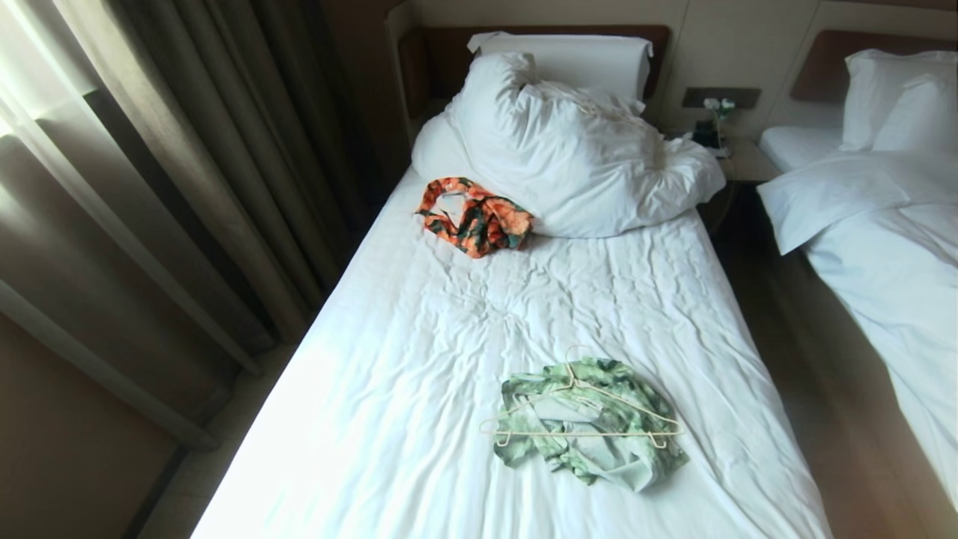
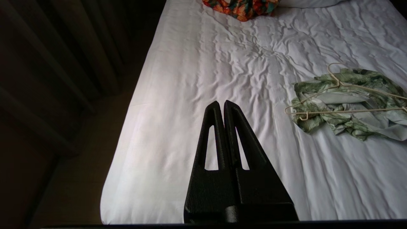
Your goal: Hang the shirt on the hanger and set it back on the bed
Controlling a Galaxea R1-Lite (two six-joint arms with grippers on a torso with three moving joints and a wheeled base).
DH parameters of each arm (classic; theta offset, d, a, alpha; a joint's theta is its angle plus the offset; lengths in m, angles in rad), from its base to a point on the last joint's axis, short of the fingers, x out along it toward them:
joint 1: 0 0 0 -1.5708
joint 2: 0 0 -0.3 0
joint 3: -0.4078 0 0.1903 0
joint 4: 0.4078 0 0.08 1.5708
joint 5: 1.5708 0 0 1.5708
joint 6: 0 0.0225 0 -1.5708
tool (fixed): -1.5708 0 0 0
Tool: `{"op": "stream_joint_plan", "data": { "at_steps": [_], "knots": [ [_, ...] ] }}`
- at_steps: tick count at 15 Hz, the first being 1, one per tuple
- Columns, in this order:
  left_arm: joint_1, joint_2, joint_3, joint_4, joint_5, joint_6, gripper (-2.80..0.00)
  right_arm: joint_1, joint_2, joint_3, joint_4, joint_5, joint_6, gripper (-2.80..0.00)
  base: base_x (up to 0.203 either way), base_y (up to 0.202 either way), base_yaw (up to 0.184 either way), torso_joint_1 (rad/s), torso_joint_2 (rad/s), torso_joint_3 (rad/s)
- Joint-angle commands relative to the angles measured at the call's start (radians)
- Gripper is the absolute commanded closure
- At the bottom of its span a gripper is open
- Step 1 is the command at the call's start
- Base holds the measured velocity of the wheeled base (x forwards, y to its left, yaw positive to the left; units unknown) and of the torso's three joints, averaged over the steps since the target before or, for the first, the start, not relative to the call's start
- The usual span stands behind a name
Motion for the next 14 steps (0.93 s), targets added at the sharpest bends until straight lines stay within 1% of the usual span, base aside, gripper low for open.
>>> {"op": "stream_joint_plan", "data": {
  "at_steps": [1, 3, 4, 5, 6, 7, 9, 10, 14],
  "knots": [
    [0.0, 0.001, 0.002, 0.0, 0.0, 0.001, 0.0, 0.001, -0.047, 0.189, -0.135, 0.03, 0.009, 0.0, 0.0, 0.0, 0.0, 0.0, 0.0, 0.0],
    [0.0, 0.001, 0.002, 0.0, 0.0, 0.001, 0.0, 0.001, -0.048, 0.375, -0.372, 0.064, -0.02, 0.0, 0.0, 0.0, 0.0, 0.0, 0.0, 0.0],
    [0.0, 0.001, 0.002, 0.0, 0.0, 0.001, 0.0, 0.001, -0.048, 0.444, -0.492, 0.068, -0.048, 0.0, 0.0, 0.0, 0.0, 0.0, 0.0, 0.0],
    [0.0, 0.001, 0.002, 0.0, 0.0, 0.001, 0.0, 0.001, -0.049, 0.476, -0.555, 0.053, -0.102, 0.0, 0.0, 0.0, 0.0, 0.0, 0.0, 0.0],
    [0.0, 0.001, 0.002, 0.0, 0.0, 0.001, 0.0, 0.0, -0.049, 0.478, -0.552, 0.037, -0.128, 0.0, 0.0, 0.0, 0.0, 0.0, 0.0, 0.0],
    [0.0, 0.001, 0.002, 0.0, 0.0, 0.001, 0.0, 0.0, -0.049, 0.477, -0.536, 0.038, -0.126, 0.0, 0.0, 0.0, 0.0, 0.0, 0.0, 0.0],
    [0.0, 0.001, 0.002, 0.0, 0.0, 0.001, 0.0, 0.0, -0.049, 0.478, -0.447, 0.051, -0.102, 0.0, 0.0, 0.0, 0.0, 0.0, 0.0, 0.0],
    [0.0, 0.001, 0.002, 0.0, 0.0, 0.001, 0.0, 0.0, -0.049, 0.477, -0.427, 0.053, -0.1, 0.0, 0.0, 0.0, 0.0, 0.0, 0.0, 0.0],
    [0.0, 0.001, 0.002, 0.0, 0.0, 0.001, 0.0, 0.0, -0.049, 0.478, -0.421, 0.053, -0.086, 0.0, 0.0, 0.0, 0.0, 0.0, 0.0, 0.0]
  ]
}}
